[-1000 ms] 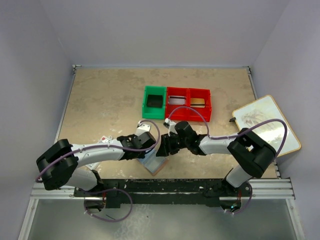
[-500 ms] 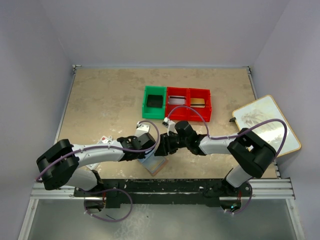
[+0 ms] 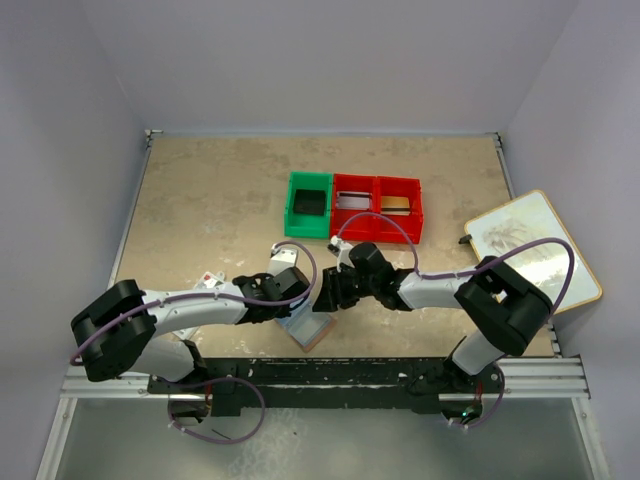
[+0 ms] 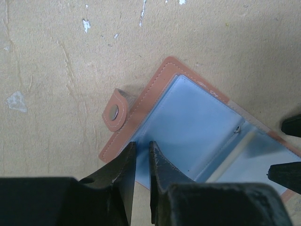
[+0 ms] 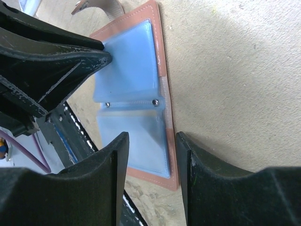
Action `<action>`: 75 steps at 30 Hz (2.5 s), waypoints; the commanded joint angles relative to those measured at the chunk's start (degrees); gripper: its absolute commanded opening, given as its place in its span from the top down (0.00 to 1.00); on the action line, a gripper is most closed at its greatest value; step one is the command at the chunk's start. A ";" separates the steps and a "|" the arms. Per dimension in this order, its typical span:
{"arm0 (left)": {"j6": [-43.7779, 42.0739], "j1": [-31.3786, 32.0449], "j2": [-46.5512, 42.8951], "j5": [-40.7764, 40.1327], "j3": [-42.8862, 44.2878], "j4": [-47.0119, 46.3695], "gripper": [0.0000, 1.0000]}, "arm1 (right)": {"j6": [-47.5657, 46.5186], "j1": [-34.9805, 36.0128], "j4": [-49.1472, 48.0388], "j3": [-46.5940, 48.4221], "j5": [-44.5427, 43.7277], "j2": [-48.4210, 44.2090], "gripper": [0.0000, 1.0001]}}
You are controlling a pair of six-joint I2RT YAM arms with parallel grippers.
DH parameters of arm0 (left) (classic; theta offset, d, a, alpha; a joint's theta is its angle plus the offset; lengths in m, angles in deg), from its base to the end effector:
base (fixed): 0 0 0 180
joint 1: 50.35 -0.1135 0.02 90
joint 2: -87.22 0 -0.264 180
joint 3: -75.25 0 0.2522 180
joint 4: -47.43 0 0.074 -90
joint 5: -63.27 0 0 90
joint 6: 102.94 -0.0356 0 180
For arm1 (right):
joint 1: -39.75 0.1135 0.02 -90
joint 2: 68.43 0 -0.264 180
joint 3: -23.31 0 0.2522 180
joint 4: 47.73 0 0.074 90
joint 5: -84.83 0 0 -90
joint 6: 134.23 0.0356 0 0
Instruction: Take the credit cards out of the card holder
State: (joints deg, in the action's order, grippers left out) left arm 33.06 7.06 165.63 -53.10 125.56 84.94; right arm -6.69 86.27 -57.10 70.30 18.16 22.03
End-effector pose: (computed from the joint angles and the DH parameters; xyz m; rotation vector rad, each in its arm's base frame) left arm 0.1389 -0.1879 0.1569 0.1237 2.5233 -0.0616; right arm 0.1917 0.2227 0.1442 -0.4483 2.3631 1.2160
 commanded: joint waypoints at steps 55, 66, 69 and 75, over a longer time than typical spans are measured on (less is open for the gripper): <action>2.18 0.49 -0.24 0.00 -1.27 1.85 0.91 | 5.96 2.34 -12.55 0.53 2.31 2.71 0.54; 4.40 0.51 -4.09 -8.47 3.37 8.48 0.88 | 8.35 3.72 -17.89 3.67 5.96 8.61 0.53; 6.24 0.51 -6.46 -12.06 5.02 11.87 0.86 | 9.66 3.88 -17.56 5.44 2.94 11.26 0.54; 8.24 0.51 -14.29 -15.55 6.35 16.57 0.80 | 11.65 4.19 -13.13 6.86 -4.88 11.76 0.57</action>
State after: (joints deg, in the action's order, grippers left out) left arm 38.68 7.21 156.95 -63.83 129.32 97.51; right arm 3.39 90.20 -72.71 75.40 20.34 34.27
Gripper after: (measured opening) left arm 0.191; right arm 0.437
